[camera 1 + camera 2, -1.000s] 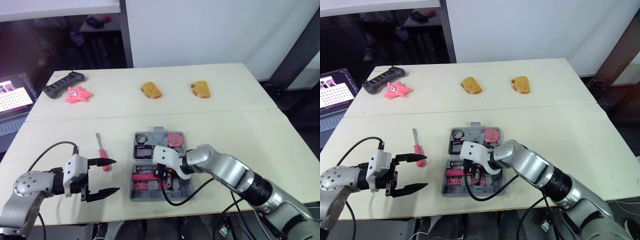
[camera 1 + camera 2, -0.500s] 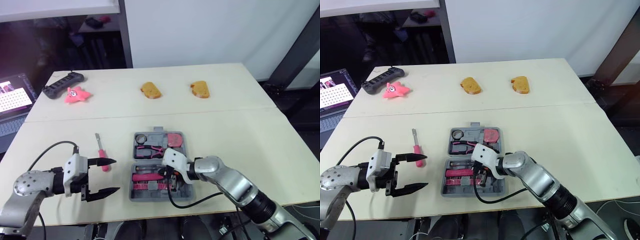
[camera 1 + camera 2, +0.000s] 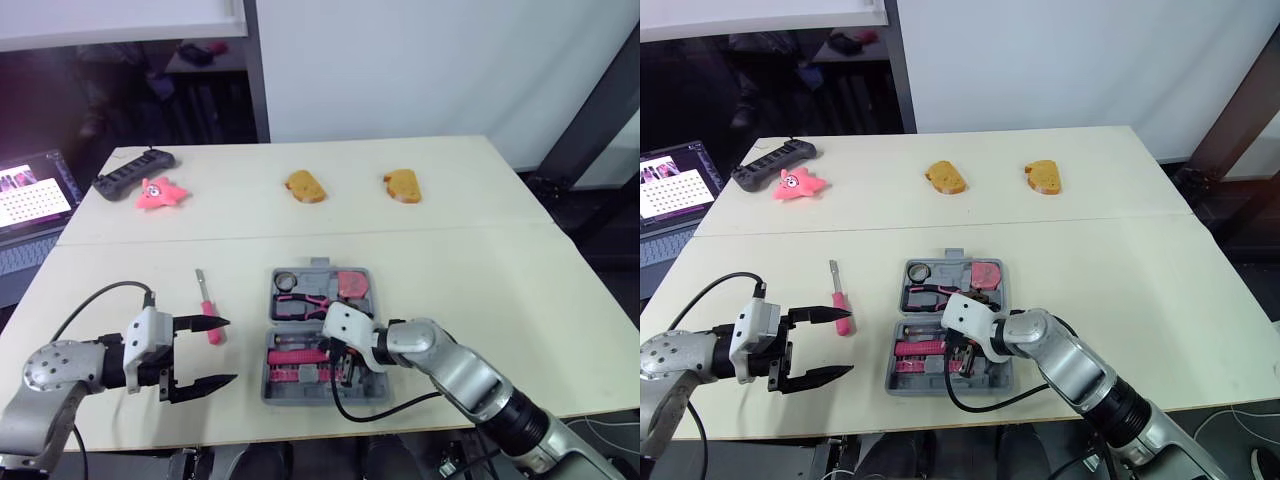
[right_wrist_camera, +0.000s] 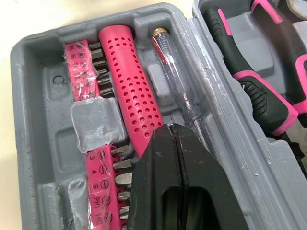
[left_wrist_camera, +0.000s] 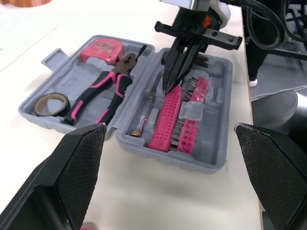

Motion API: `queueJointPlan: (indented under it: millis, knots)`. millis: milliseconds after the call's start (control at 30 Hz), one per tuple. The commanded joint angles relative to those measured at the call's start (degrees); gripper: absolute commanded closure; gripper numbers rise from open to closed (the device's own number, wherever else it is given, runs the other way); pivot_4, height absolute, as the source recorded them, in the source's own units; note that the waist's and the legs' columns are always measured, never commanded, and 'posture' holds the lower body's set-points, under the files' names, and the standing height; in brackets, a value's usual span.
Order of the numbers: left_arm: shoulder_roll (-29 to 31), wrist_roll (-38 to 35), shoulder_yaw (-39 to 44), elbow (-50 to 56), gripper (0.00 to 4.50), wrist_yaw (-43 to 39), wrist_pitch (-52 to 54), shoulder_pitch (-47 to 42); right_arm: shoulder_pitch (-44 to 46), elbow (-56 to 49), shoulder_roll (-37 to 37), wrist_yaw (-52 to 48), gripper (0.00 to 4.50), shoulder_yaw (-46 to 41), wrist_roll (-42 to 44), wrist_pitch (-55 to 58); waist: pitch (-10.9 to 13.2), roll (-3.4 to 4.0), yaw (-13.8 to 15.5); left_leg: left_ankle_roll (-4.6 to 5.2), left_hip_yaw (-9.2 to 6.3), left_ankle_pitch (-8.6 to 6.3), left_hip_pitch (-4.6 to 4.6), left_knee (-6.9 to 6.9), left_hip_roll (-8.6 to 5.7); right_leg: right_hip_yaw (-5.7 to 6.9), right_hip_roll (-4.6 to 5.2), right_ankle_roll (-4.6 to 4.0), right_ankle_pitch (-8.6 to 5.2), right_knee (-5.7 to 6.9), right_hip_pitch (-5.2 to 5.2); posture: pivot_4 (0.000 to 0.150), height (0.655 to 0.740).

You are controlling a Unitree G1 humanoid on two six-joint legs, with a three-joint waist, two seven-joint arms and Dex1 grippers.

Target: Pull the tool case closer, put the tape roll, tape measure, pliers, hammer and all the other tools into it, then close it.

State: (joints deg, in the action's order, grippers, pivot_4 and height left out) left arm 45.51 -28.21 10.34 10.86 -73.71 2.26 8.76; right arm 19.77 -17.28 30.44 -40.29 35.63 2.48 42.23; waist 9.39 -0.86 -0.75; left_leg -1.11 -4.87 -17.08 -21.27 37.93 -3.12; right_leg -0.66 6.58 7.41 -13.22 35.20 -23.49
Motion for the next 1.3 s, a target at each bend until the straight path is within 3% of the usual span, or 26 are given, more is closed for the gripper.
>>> queueJointPlan:
  millis: [33, 300, 667, 1033, 1133, 1300]
  knots:
    - [1.0, -1.0, 1.5, 0.7, 0.0, -0.5, -0.2, -0.5, -4.2, 4.9, 1.4, 0.5, 4.48, 5.0, -4.0, 1.4, -0.2, -0.02, 0.0, 0.0, -0.01, 0.0, 0.03, 0.0, 0.0, 0.01, 0.0, 0.0, -0.01, 0.0, 0.03, 0.15, 0.74]
    - [1.2, -1.1, 1.5, 0.5, 0.0, -1.0, -0.1, -0.7, -8.1, -1.2, -5.6, 2.9, 4.48, -7.3, 0.8, -10.4, -0.2, 0.03, -0.3, 0.0, -0.01, 0.0, -0.07, -0.01, 0.02, 0.01, -0.02, 0.0, -0.02, 0.02, -0.11, 0.15, 0.74]
    - [1.1, -1.0, 1.3, 0.4, 0.0, -1.0, 0.0, -1.3, -9.5, -0.1, -5.4, 2.3, 4.48, -6.5, -0.4, -9.3, -0.1, 0.09, -0.1, 0.0, -0.01, -0.01, -0.09, -0.01, 0.02, 0.01, -0.01, -0.11, -0.08, 0.02, -0.12, 0.15, 0.74]
    - [0.7, -0.5, 0.8, 0.4, 0.0, -0.6, -0.1, -1.2, -9.5, 5.6, -0.1, -0.5, 4.48, 2.5, -8.3, -3.2, -0.4, -0.02, 0.0, 0.02, -0.03, -0.02, 0.04, -0.01, 0.02, 0.02, 0.0, -0.09, -0.12, -0.01, 0.06, 0.15, 0.74]
    - [0.7, -0.5, 0.8, 0.5, 0.0, -0.5, 0.0, -1.0, -8.8, 2.7, -1.1, 0.6, 4.48, -0.6, -7.7, -5.6, -0.4, -0.04, 0.0, 0.03, -0.04, -0.03, 0.07, -0.01, 0.02, 0.02, 0.02, -0.09, -0.15, -0.03, 0.1, 0.15, 0.74]
    - [0.3, -2.0, 2.9, -0.7, 0.0, 1.0, 1.3, -0.6, -9.3, -8.5, -2.7, 1.5, 4.48, -14.8, 0.1, -12.4, -0.1, 0.12, 0.1, 0.03, -0.06, -0.03, -0.14, -0.01, 0.0, 0.02, 0.06, -0.04, -0.15, -0.03, -0.08, 0.15, 0.74]
